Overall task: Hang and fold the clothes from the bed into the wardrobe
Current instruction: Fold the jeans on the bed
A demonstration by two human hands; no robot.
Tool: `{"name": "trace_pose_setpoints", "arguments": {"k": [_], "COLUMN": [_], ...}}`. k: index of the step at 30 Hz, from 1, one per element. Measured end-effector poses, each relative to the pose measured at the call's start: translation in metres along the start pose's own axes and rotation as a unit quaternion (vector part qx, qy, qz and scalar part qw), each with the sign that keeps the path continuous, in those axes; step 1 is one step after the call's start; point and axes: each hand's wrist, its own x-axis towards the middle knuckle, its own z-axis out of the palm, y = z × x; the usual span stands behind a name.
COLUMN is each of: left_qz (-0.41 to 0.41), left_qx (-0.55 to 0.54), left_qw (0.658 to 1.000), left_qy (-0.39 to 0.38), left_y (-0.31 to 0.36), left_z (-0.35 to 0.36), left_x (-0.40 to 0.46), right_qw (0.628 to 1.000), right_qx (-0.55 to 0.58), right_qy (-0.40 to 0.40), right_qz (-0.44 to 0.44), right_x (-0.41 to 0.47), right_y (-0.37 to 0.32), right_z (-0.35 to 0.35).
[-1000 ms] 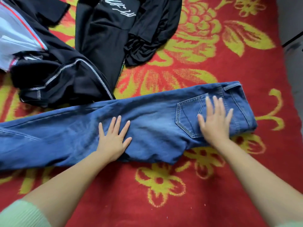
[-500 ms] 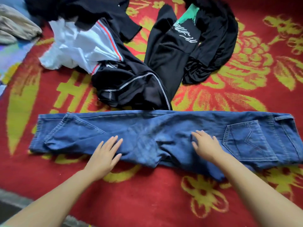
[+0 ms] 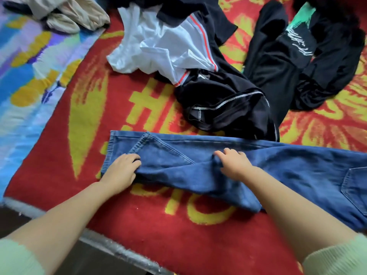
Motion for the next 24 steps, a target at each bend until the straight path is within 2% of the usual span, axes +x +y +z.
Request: {"name": "trace_pose_setpoints", "arguments": {"k": [2, 4, 5, 7, 8, 9, 10, 12, 14, 16, 18, 21, 24], "left_qz": [-0.025, -0.069, -0.074, -0.073, -0.078, -0.089, -0.104, -0.142, -0.2, -0.274, -0.349, -0.433, -0.454], "left_qx": [-0.094, -0.196, -0.256, -0.363, -0.396, -0.412, -0.417, -0.401, -0.388, -0.352, -0.314, -0.337, -0.322], "left_qw": [0.995, 0.975, 0.954, 0.889, 0.862, 0.85, 0.852, 0.88, 0.891, 0.892, 0.883, 0.835, 0.829], "left_qy": [-0.016, -0.083, -0.138, -0.269, -0.308, -0.316, -0.299, -0.208, -0.128, -0.076, -0.024, 0.041, 0.056], "left_y": [-0.006, -0.013, -0.02, -0.038, -0.048, -0.058, -0.067, -0.079, -0.085, -0.089, -0.083, -0.057, -0.037], "left_z": [-0.02, -0.044, -0.056, -0.083, -0.096, -0.105, -0.113, -0.121, -0.11, -0.079, -0.044, -0.016, -0.001], "left_x": [0.001, -0.003, -0.005, -0.008, -0.009, -0.007, -0.002, 0.016, 0.036, 0.048, 0.047, 0.033, 0.016], "right_qw": [0.998, 0.994, 0.988, 0.974, 0.971, 0.972, 0.976, 0.984, 0.988, 0.988, 0.985, 0.977, 0.974], "right_qx": [-0.047, -0.057, -0.048, 0.019, 0.056, 0.087, 0.117, 0.162, 0.15, 0.119, 0.094, 0.099, 0.084], "right_qy": [-0.032, -0.091, -0.136, -0.216, -0.228, -0.213, -0.177, -0.073, 0.017, 0.065, 0.095, 0.144, 0.177], "right_qz": [-0.006, -0.036, -0.05, -0.057, -0.054, -0.052, -0.045, -0.021, 0.013, 0.069, 0.108, 0.125, 0.117], "right_x": [-0.004, -0.016, -0.023, -0.035, -0.037, -0.037, -0.033, -0.015, 0.006, 0.024, 0.032, 0.033, 0.031], "right_y": [-0.005, -0.011, -0.013, -0.012, -0.009, -0.005, -0.002, 0.003, -0.002, -0.011, -0.025, -0.044, -0.046], "right_z": [-0.005, -0.014, -0.021, -0.04, -0.053, -0.066, -0.078, -0.091, -0.087, -0.065, -0.042, -0.02, -0.01]}}
